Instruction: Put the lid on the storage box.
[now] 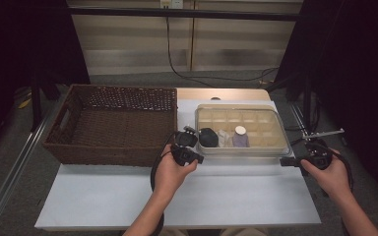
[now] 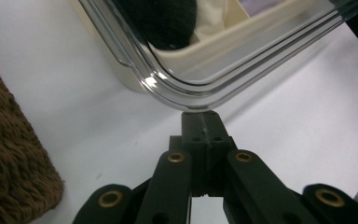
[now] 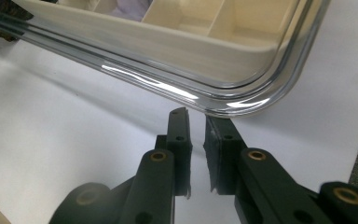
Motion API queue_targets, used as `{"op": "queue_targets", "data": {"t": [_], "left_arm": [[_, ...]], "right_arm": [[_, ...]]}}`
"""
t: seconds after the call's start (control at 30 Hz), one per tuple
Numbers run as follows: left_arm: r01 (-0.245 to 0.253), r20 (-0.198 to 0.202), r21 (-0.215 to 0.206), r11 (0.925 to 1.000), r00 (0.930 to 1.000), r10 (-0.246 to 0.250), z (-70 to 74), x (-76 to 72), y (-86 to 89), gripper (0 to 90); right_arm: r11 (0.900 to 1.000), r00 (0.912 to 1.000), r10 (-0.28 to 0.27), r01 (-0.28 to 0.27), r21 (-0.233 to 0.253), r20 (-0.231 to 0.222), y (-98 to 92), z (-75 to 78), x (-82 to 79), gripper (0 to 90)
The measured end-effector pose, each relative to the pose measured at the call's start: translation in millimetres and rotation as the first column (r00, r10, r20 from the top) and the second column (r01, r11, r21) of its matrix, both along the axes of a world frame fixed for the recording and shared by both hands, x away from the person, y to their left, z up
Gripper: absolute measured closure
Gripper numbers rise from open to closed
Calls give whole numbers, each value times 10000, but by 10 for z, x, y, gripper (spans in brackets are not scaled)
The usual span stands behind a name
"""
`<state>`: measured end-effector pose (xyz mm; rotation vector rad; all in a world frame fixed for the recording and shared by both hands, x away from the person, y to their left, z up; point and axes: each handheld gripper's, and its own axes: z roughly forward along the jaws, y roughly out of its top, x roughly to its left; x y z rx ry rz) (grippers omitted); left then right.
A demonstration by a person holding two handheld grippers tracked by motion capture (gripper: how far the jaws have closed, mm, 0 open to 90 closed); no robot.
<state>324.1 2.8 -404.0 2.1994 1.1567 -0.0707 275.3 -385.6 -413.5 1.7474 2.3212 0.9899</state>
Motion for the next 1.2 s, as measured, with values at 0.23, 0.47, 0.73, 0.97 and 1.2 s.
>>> {"op": "queue_targets", "data": {"t": [0.23, 0.47, 0.73, 0.97, 1.2], "left_arm": [[-150, 42, -43, 9999, 9999, 151, 21, 112, -47, 900], [-171, 114, -193, 9997, 9998, 173, 40, 149, -86, 900], [-32, 154, -211, 9998, 9999, 35, 35, 145, -127, 900], [56, 209, -264, 9996, 9998, -50, 33, 113, -87, 883], [291, 264, -452, 9986, 9993, -279, -7, 62, -8, 659]], "right_arm": [[9997, 9998, -210, 210, -115, 62, 1, 14, 109, 813], [9990, 9993, -359, 360, -256, 60, -17, 13, 178, 821], [9979, 9978, -642, 644, -91, 178, -69, -2, 210, 835], [9970, 9969, -770, 769, 58, 137, -89, -2, 242, 821], [9977, 9974, -660, 655, 168, 279, -58, -17, 159, 662]]}}
